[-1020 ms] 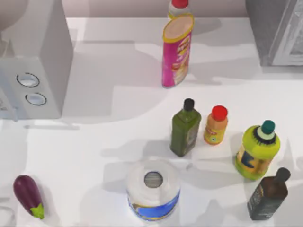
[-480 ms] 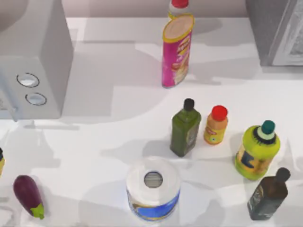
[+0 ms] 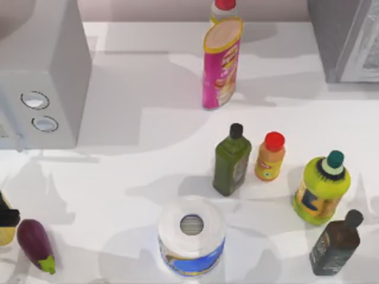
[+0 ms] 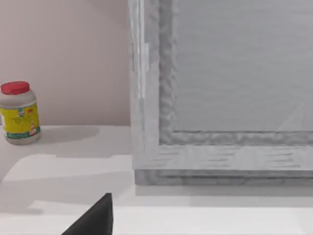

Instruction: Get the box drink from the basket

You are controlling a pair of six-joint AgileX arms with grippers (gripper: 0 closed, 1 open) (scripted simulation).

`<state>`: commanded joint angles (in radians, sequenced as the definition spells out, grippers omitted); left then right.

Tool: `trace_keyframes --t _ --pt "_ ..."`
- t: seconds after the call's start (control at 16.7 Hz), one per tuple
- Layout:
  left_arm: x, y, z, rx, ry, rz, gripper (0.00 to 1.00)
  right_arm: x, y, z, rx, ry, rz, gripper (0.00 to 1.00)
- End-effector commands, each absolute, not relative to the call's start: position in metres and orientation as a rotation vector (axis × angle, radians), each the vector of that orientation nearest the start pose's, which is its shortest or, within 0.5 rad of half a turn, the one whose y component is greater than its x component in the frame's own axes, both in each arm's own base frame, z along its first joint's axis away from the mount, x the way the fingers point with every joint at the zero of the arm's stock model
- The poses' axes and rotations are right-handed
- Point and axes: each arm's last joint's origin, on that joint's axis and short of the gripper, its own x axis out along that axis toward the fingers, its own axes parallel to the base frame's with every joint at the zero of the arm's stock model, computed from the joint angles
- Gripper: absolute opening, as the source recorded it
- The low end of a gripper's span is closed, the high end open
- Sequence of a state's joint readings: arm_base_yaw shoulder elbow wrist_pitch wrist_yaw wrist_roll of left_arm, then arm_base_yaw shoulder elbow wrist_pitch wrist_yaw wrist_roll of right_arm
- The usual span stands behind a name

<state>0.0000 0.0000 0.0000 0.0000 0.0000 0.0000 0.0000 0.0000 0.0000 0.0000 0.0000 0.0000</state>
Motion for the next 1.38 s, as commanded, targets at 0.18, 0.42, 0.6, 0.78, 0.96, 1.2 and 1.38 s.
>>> trace_keyframes --t 0.18,0.42,0.6,0.78,0.96,1.2,1.38 --pt "0.106 -0.001 0.160 0.002 0.006 0.003 0.00 0.106 -0.001 0.160 0.000 0.000 0.000 1.00" --pt "0.112 -0.005 0.167 -0.003 -0.001 0.032 0.00 0.106 -0.001 0.160 0.000 0.000 0.000 1.00" --pt "0.123 -0.013 0.178 0.007 0.001 0.089 0.00 0.106 -0.001 0.160 0.000 0.000 0.000 1.00" --pt "0.138 -0.026 0.187 0.007 -0.008 0.140 0.00 0.106 -0.001 0.160 0.000 0.000 0.000 1.00" --pt "0.152 -0.044 0.194 -0.006 -0.023 0.198 0.00 0.106 -0.001 0.160 0.000 0.000 0.000 1.00" --pt "0.167 -0.071 0.192 0.001 -0.015 0.256 0.00 0.106 -0.001 0.160 0.000 0.000 0.000 1.00" --pt "0.173 -0.085 0.188 0.007 -0.007 0.292 0.00 0.106 -0.001 0.160 0.000 0.000 0.000 1.00"
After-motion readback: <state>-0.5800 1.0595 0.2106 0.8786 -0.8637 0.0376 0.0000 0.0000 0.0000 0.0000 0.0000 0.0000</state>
